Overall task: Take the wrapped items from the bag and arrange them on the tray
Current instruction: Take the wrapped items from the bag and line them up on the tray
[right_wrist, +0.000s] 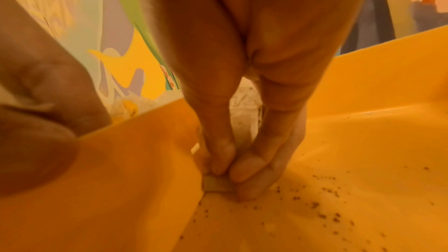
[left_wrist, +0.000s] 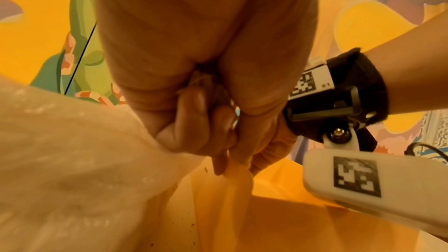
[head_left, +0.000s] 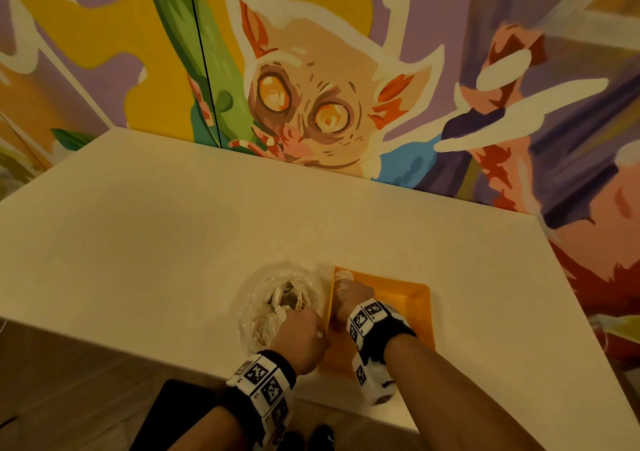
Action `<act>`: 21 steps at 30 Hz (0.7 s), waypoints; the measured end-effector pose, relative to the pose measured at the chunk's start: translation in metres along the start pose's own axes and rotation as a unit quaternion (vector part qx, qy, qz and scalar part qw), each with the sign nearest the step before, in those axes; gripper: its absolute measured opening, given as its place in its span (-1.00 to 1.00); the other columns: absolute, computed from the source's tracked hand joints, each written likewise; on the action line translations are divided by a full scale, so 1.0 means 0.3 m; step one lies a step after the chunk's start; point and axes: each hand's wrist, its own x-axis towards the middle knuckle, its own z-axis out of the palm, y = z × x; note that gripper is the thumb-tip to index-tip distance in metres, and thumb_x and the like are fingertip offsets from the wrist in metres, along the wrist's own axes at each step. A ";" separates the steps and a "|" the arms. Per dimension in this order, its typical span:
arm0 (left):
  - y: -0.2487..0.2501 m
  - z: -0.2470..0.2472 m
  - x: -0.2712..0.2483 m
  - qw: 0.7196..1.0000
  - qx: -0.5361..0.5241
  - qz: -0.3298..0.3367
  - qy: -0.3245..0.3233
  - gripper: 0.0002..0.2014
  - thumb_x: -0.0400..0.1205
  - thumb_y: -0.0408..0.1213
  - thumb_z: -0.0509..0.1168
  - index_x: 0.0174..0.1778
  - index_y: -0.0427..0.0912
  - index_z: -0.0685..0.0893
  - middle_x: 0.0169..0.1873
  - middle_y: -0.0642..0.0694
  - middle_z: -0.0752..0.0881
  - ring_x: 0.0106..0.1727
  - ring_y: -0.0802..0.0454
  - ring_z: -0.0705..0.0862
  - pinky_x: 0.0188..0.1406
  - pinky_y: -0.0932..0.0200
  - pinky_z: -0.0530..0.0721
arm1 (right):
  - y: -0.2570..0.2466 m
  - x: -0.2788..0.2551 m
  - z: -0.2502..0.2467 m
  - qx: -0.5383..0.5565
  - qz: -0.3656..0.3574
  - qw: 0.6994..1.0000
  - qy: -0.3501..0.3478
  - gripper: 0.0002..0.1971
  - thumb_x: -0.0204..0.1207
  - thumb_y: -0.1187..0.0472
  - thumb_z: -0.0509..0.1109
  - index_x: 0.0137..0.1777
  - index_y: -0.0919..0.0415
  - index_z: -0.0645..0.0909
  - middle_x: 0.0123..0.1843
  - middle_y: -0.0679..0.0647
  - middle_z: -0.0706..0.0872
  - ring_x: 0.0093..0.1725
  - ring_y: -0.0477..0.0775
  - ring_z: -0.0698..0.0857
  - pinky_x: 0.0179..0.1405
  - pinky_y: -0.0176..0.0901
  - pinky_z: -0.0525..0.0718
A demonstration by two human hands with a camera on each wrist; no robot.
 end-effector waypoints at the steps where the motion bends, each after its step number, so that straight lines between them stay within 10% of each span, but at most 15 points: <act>1: -0.001 0.002 0.000 1.000 0.000 0.001 0.001 -0.63 0.55 -0.29 0.38 -0.57 -0.12 0.47 -0.45 0.02 0.49 -0.28 -0.02 0.58 -0.31 0.16 0.48 | 0.005 -0.009 -0.003 -0.016 -0.009 1.000 0.006 -0.67 0.67 0.08 0.25 -0.33 0.07 0.33 -0.32 0.01 0.40 0.23 0.01 0.66 -0.04 -0.22 0.54; 5: 0.001 0.003 0.002 1.000 0.002 -0.001 -0.002 -0.73 0.56 -0.27 0.39 -0.46 -0.21 0.61 -0.37 -0.03 0.59 -0.25 -0.03 0.65 -0.30 0.15 0.55 | 0.027 -0.009 -0.020 -0.034 -0.009 0.999 0.007 -0.82 0.61 0.04 0.38 0.11 0.09 0.57 0.10 0.03 0.66 0.39 0.05 0.60 0.32 -0.22 0.56; 7: 0.002 0.001 0.002 1.000 0.010 -0.001 -0.005 -0.78 0.57 -0.27 0.39 -0.35 -0.31 0.69 -0.31 -0.09 0.65 -0.22 -0.05 0.68 -0.27 0.11 0.62 | 0.041 0.001 -0.017 -0.023 -0.007 0.999 0.025 -0.55 0.61 0.04 0.39 0.45 0.13 0.45 0.44 0.08 0.56 0.47 0.08 0.53 0.43 -0.18 0.51; 18: -0.005 -0.002 0.005 1.000 -0.005 -0.007 -0.007 -0.75 0.56 -0.27 0.37 -0.44 -0.21 0.61 -0.43 -0.05 0.58 -0.33 0.04 0.59 -0.54 0.42 0.31 | 0.069 -0.020 -0.007 0.111 0.014 0.993 0.034 -0.54 0.51 0.16 0.45 0.38 0.20 0.48 0.34 0.17 0.62 0.32 0.20 0.61 0.16 -0.12 0.63; 21: -0.012 -0.004 0.008 0.999 -0.040 -0.020 0.009 -0.89 0.56 -0.21 0.38 -0.28 -0.08 0.69 -0.20 0.01 0.69 -0.18 0.11 0.65 -0.42 0.42 0.39 | 0.073 -0.035 -0.009 0.128 0.011 0.991 0.036 -0.58 0.54 0.14 0.41 0.37 0.21 0.48 0.32 0.18 0.63 0.29 0.20 0.62 0.06 -0.14 0.62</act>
